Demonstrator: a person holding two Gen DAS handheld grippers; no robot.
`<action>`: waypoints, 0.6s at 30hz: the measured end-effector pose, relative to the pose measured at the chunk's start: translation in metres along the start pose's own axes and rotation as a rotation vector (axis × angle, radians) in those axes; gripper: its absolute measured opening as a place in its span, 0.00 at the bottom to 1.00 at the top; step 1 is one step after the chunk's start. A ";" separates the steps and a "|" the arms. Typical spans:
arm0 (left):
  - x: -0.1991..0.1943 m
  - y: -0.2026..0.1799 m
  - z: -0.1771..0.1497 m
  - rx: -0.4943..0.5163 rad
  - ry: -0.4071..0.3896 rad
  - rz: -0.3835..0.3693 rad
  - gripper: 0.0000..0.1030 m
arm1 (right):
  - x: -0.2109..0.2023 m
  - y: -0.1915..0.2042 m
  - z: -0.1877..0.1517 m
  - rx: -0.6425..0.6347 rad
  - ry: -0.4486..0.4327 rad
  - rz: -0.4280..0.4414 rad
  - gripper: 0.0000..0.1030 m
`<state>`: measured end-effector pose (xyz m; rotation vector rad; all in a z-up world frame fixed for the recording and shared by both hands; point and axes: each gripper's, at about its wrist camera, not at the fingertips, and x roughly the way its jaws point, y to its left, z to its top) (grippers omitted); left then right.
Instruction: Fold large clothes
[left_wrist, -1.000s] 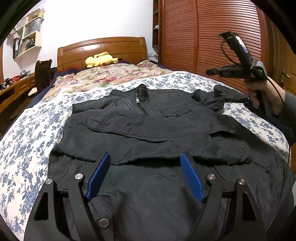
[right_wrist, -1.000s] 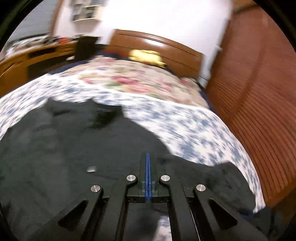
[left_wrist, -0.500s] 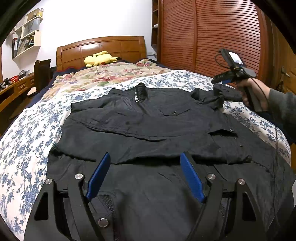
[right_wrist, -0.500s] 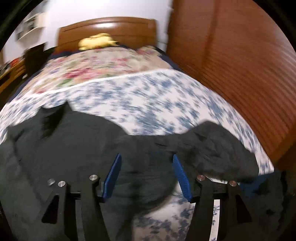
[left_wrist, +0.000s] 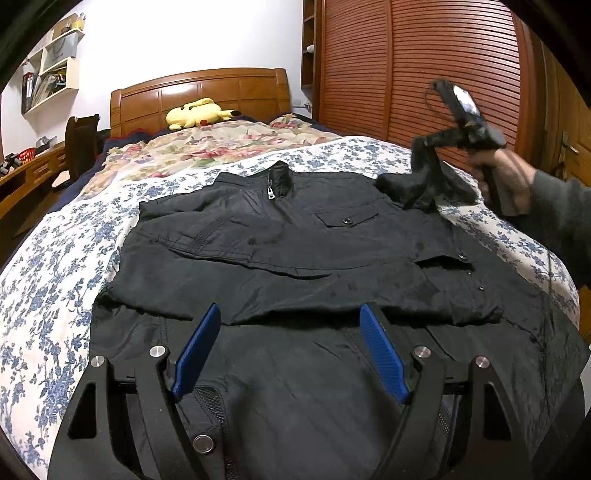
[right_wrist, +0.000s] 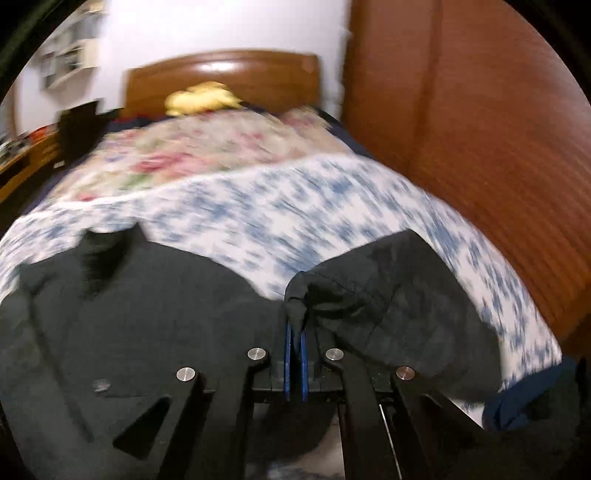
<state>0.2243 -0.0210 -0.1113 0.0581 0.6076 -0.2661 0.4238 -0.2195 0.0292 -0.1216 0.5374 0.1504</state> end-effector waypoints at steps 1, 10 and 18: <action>0.000 0.000 0.000 0.001 -0.001 0.001 0.76 | -0.013 0.016 0.001 -0.030 -0.016 0.053 0.03; -0.001 -0.001 0.000 -0.001 -0.007 0.007 0.76 | -0.052 0.124 -0.050 -0.172 0.176 0.257 0.09; -0.003 0.000 0.000 0.002 -0.012 0.007 0.76 | -0.083 0.102 -0.042 -0.168 0.067 0.219 0.51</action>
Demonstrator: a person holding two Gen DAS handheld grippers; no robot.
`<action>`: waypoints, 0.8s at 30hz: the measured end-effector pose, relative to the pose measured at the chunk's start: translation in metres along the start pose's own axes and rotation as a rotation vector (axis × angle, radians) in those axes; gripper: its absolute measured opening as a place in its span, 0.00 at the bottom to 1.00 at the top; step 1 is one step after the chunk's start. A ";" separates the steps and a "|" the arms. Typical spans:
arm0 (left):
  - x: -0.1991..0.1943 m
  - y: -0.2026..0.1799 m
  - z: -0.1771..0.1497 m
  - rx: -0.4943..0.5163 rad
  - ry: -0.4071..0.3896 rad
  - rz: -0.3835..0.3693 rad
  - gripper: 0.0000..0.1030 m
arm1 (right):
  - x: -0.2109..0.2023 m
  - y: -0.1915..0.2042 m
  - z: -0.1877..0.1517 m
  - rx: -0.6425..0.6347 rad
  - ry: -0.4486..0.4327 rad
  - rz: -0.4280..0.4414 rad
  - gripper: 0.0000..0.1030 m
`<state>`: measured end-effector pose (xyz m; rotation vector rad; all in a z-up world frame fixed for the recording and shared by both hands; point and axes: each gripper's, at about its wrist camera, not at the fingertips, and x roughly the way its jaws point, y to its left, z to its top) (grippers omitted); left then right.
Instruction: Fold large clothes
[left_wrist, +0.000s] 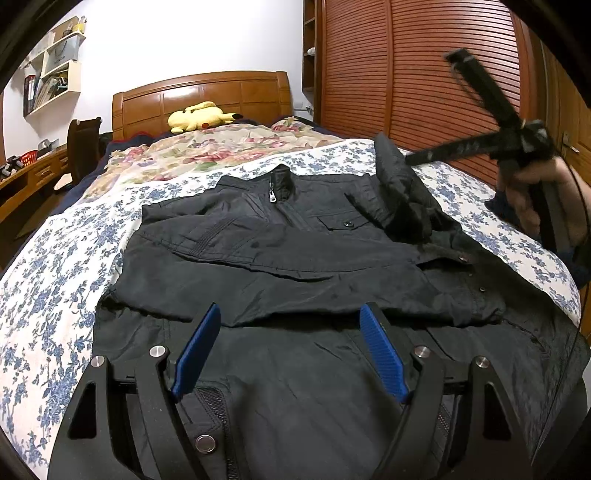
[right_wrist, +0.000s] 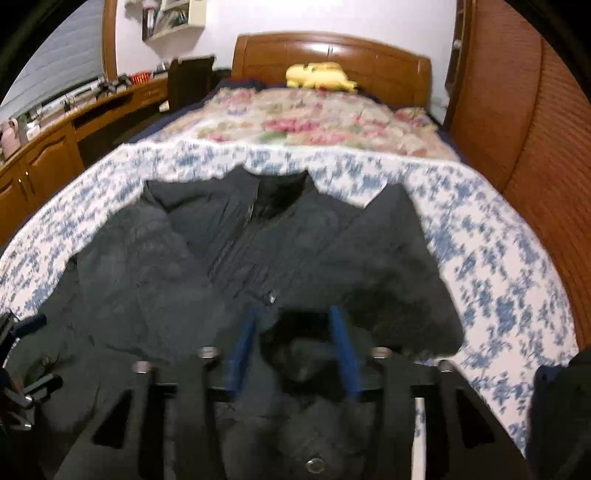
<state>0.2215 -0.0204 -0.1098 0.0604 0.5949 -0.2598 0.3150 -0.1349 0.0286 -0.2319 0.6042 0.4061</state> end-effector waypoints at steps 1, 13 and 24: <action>0.000 0.000 0.000 0.000 -0.001 0.000 0.76 | -0.005 -0.004 0.002 -0.004 -0.019 -0.020 0.55; 0.000 0.000 0.000 0.002 0.003 -0.002 0.76 | 0.050 -0.060 -0.009 0.128 0.068 -0.211 0.62; 0.003 -0.001 -0.001 0.009 0.012 0.000 0.76 | 0.109 -0.108 -0.023 0.257 0.198 -0.281 0.65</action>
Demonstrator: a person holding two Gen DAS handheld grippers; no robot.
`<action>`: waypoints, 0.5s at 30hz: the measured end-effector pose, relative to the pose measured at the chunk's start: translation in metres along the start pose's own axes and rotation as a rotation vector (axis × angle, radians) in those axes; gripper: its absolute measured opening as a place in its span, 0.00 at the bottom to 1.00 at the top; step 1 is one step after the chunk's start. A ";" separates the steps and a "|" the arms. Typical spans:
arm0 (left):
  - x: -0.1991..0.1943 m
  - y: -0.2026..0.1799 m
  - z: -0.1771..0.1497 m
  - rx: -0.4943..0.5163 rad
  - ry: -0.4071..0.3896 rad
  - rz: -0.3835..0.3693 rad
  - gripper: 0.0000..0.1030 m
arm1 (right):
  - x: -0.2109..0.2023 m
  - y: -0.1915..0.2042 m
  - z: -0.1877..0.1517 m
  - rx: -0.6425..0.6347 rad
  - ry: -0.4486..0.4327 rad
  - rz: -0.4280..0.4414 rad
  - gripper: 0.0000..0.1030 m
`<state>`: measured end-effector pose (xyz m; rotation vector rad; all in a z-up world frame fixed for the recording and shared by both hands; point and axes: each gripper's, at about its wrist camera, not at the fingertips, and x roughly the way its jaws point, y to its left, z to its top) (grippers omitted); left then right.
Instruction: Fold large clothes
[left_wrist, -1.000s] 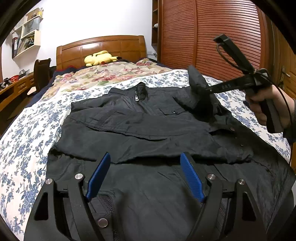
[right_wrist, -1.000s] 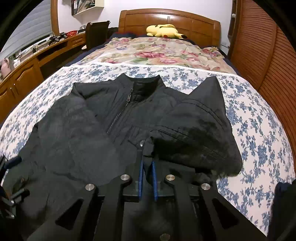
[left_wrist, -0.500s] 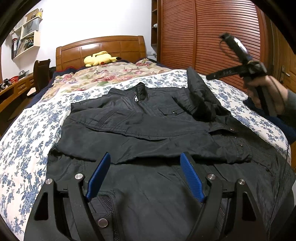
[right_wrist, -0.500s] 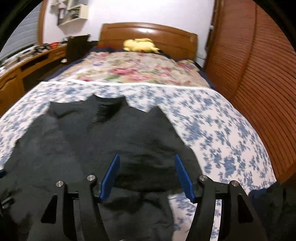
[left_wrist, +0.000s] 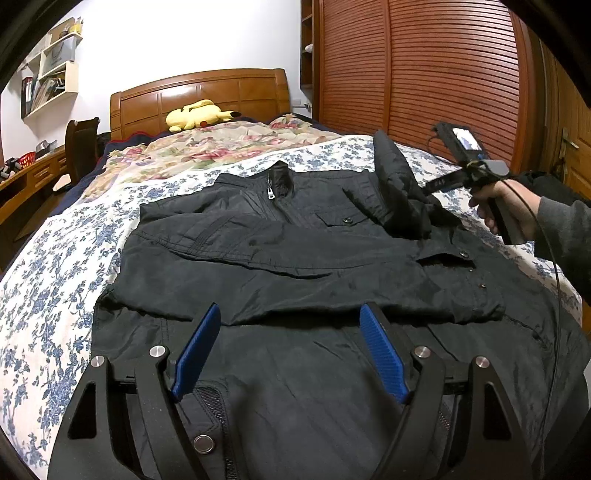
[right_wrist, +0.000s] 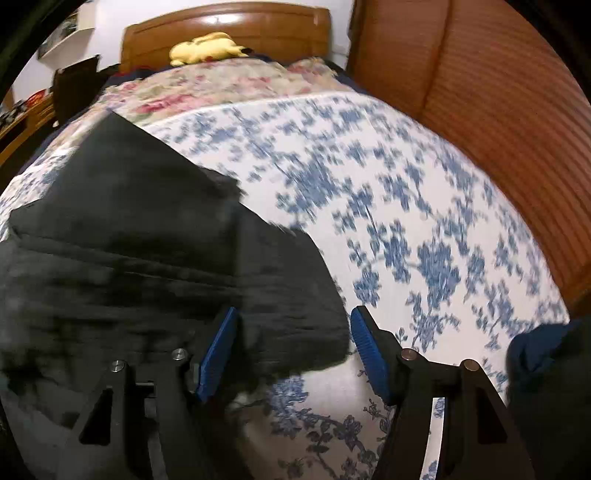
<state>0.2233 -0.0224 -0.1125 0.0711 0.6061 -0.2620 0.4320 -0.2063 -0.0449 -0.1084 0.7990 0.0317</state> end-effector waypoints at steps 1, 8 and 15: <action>0.001 0.001 0.000 -0.001 0.001 0.000 0.76 | 0.005 -0.002 0.000 0.006 0.014 -0.011 0.65; 0.000 0.001 0.001 0.003 0.004 0.000 0.76 | 0.032 -0.002 0.005 0.028 0.039 0.027 0.67; 0.000 0.000 0.001 0.002 0.005 -0.001 0.76 | 0.053 -0.006 0.003 0.031 0.052 0.032 0.70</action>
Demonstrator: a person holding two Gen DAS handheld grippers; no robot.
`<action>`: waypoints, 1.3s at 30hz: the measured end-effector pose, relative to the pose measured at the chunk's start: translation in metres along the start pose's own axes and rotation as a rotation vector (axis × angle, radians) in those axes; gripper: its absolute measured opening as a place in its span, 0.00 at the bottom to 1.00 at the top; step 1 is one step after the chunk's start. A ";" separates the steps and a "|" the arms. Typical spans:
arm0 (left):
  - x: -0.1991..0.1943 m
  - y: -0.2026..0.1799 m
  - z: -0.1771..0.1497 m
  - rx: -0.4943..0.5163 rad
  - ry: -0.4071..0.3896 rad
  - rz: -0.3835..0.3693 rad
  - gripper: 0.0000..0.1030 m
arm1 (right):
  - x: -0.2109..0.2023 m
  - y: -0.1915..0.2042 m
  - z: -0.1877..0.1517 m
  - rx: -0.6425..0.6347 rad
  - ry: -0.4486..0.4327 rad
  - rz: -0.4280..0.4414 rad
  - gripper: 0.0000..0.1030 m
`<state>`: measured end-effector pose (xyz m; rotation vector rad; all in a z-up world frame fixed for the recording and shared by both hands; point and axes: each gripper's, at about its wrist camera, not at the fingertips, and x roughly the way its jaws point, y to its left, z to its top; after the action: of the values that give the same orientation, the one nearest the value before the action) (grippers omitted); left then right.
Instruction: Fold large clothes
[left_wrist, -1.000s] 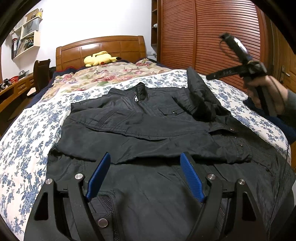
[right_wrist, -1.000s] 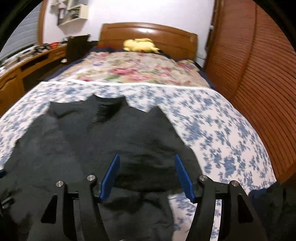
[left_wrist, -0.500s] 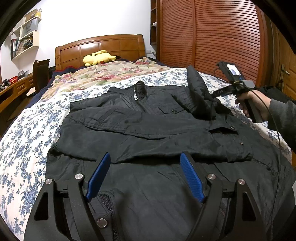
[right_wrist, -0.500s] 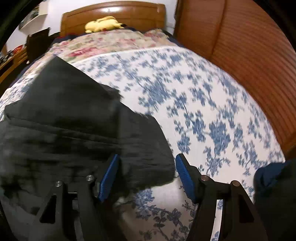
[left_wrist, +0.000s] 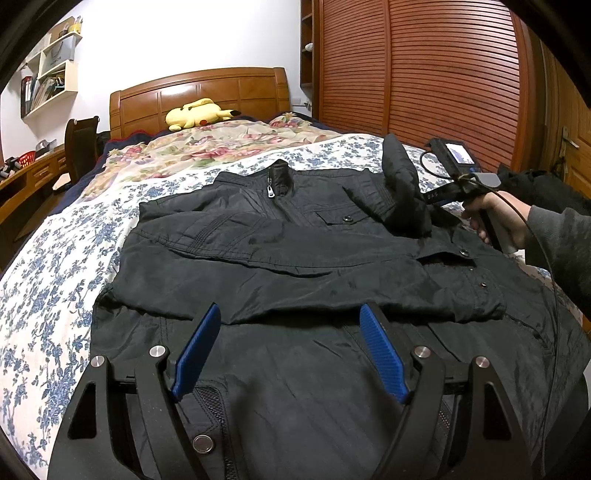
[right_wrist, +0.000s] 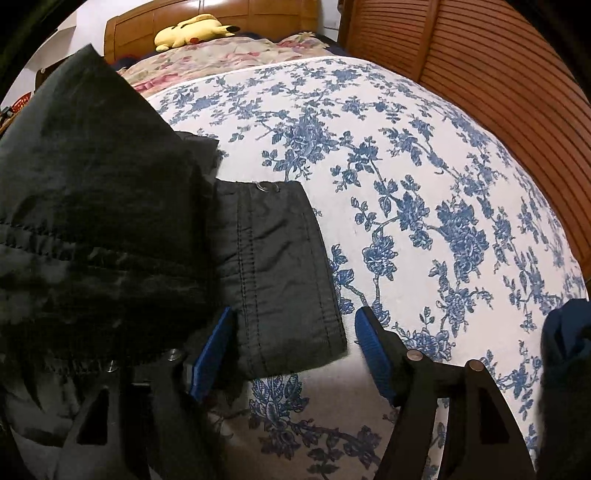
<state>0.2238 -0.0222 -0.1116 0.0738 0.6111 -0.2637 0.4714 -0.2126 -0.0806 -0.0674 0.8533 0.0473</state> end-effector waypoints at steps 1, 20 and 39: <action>0.000 0.000 0.000 0.000 0.000 0.000 0.76 | 0.001 0.000 0.000 -0.001 0.001 -0.001 0.70; -0.012 -0.002 0.001 0.010 -0.039 -0.004 0.76 | -0.087 0.033 0.000 -0.176 -0.142 0.079 0.15; -0.085 0.027 -0.003 -0.051 -0.129 0.055 0.76 | -0.273 0.118 -0.069 -0.458 -0.454 0.237 0.14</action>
<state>0.1619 0.0230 -0.0654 0.0243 0.4867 -0.1978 0.2323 -0.1043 0.0752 -0.3717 0.3792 0.4641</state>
